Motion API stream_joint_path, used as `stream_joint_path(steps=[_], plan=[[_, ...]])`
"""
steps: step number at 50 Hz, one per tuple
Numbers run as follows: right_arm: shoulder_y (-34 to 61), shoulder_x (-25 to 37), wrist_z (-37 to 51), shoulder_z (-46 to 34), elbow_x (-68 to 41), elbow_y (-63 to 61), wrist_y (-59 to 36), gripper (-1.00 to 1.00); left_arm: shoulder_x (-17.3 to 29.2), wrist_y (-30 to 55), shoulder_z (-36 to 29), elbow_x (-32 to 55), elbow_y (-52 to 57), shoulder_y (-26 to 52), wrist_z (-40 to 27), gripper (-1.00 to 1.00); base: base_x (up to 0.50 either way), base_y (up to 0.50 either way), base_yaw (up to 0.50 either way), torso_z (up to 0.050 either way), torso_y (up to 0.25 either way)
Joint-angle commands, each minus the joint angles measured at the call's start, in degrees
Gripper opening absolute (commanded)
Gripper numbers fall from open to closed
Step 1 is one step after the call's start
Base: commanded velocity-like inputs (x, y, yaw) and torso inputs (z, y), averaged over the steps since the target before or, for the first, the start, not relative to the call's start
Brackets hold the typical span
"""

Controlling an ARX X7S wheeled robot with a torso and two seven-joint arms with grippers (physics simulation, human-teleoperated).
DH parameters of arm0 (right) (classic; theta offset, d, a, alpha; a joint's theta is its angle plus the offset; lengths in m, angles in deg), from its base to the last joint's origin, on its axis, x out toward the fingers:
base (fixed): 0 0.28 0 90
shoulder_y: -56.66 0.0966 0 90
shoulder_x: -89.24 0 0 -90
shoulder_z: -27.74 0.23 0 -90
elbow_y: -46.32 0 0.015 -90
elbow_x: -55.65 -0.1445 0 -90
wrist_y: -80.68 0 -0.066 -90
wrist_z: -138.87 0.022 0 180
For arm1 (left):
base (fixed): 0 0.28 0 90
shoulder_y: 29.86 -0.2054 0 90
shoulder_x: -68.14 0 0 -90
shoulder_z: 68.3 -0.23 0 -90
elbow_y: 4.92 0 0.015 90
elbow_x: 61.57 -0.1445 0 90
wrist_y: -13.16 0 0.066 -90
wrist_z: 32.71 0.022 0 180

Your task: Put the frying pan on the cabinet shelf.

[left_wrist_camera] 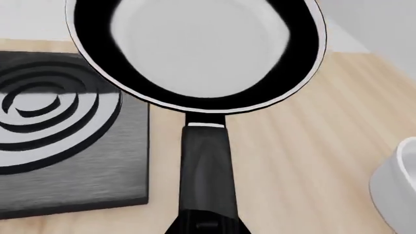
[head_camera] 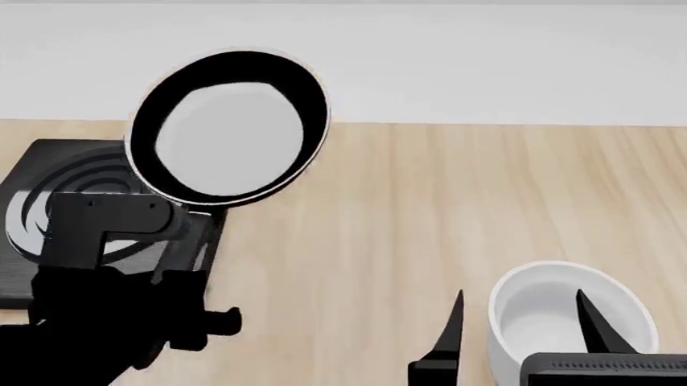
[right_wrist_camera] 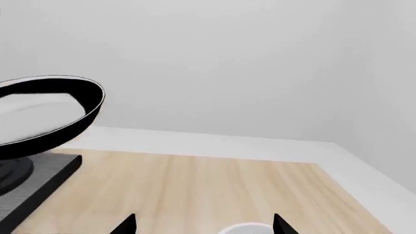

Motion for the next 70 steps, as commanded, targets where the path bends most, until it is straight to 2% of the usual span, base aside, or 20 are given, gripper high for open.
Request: stream_joint_path(steps=[1,8,14,21,31,42,52,65,70], plan=[[-0.1,-0.92,-0.79,0.73,0.5,-1.01,-0.86,1.0,3.12,1.27,9.49,6.43,1.24,4.5,-3.74,-1.0,0.0,0.0,0.0,0.0,0.0],[-0.01,-0.78,-0.64,0.53,0.44,-0.87,-0.67,1.0,7.72,2.54,14.8,14.37,1.93,4.77,-9.51,-1.0,0.0,0.0,0.0,0.0,0.003],[0.12,-0.73,-0.56,0.09,0.36,-0.74,-0.58,1.0,12.02,3.43,16.59,15.14,3.55,3.16,-10.31,-1.0,0.0,0.0,0.0,0.0,0.002],[-0.53,-0.65,-0.93,-0.64,0.87,0.87,1.68,1.0,15.15,1.94,21.34,20.57,3.38,1.86,-14.14,-1.0,0.0,0.0,0.0,0.0,0.001],[-0.56,-0.68,-0.6,-1.21,0.57,0.52,1.37,1.0,21.31,2.24,24.47,23.7,-0.67,4.8,-15.35,-1.0,0.0,0.0,0.0,0.002,0.002],[-0.84,-0.69,-0.7,-2.19,0.84,1.55,2.94,1.0,27.55,1.85,28.29,20.43,-5.85,2.4,-12.37,-1.0,0.0,0.0,0.0,0.0,0.003],[-0.52,-0.68,-0.35,-2.61,0.44,1.09,2.31,1.0,31.97,0.76,31.51,20.55,-10.63,4.29,-11.87,-1.0,0.0,0.0,0.0,0.001,0.002],[-0.89,-0.61,-0.67,-3.64,0.93,3.18,4.64,1.0,36.03,-0.02,29.95,14.74,-18.79,6.64,-7.16,-1.0,0.0,0.0,0.0,0.0,0.002],[-0.74,-0.55,-0.47,-3.86,0.82,3.02,4.31,1.0,37.22,-0.59,27.29,11.05,-23.78,9.67,-4.08,-1.0,0.0,0.0,0.0,0.002,0.002]])
